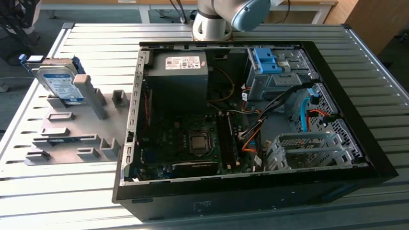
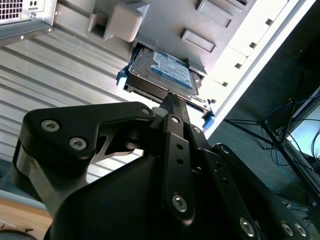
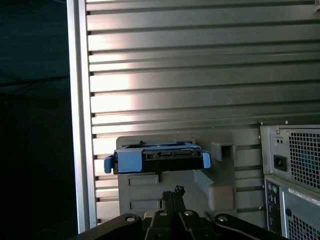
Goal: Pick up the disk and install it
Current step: 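Reach for the disk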
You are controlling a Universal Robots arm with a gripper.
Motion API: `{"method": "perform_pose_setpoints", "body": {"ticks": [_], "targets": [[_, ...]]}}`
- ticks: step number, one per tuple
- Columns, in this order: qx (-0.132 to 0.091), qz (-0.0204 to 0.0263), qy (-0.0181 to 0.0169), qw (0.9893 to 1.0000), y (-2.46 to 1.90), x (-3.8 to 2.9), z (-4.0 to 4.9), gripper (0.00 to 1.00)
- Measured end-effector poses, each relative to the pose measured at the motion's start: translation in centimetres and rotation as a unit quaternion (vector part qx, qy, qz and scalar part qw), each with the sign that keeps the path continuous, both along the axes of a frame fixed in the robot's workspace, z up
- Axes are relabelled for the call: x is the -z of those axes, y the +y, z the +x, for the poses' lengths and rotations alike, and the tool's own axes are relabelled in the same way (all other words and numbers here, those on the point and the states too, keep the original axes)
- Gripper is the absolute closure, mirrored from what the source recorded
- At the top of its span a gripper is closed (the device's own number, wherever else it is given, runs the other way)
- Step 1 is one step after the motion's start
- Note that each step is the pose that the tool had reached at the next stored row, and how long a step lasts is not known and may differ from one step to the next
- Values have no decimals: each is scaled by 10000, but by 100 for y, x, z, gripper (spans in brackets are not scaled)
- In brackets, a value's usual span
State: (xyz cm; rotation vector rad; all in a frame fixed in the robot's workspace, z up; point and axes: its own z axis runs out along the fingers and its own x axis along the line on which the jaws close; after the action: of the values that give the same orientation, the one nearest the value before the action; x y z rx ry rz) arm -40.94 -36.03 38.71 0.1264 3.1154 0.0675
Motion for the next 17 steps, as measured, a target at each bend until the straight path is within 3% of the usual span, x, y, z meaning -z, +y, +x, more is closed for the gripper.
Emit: {"method": "perform_pose_setpoints", "body": {"ticks": [8,11,14,17], "targets": [[0,0,0,10000,0,1,-126,89],[0,0,-1,10000,3,2,-223,89],[3,0,1,10000,12,4,-329,89],[11,-7,23,10000,47,25,-341,89]]}}
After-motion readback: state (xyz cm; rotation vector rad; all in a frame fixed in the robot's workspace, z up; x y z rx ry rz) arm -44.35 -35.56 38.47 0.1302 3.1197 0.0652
